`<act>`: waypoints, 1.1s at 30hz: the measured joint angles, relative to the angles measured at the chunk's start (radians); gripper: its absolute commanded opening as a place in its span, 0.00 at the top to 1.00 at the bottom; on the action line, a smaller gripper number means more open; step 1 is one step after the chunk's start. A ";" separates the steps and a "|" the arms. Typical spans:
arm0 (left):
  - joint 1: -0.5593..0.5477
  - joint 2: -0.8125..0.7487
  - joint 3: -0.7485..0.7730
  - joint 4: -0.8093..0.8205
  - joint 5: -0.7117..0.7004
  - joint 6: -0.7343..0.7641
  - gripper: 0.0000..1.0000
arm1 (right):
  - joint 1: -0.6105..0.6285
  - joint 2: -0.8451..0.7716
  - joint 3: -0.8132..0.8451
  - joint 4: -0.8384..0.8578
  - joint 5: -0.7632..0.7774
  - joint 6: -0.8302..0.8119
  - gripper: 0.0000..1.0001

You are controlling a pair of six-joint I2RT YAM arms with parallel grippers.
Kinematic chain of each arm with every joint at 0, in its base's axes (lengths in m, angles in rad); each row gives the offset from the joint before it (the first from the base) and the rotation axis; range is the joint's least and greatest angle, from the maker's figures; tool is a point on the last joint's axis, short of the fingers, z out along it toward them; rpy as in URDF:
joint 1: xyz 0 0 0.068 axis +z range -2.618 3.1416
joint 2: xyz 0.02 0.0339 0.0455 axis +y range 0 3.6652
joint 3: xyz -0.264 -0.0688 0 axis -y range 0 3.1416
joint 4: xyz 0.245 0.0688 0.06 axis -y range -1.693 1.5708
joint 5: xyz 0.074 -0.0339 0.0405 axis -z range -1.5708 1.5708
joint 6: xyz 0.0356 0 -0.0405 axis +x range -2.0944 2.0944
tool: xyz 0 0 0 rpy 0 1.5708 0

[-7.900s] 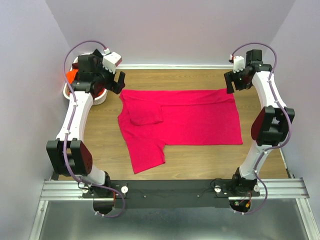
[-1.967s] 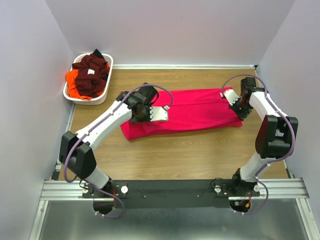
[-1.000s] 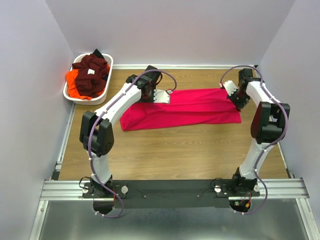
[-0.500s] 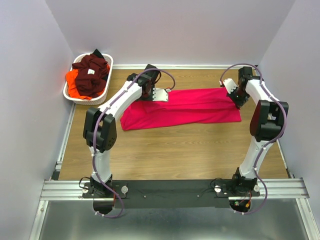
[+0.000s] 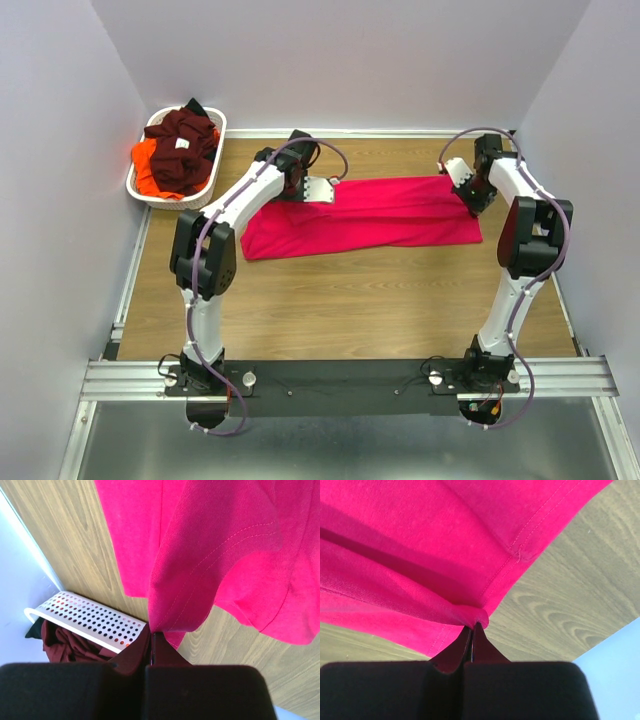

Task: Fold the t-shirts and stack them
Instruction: Fold the tshirt

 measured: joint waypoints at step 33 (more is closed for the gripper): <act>0.474 -0.193 -0.272 0.031 0.707 -0.385 0.28 | -0.219 0.089 0.136 -0.255 -0.360 0.242 0.46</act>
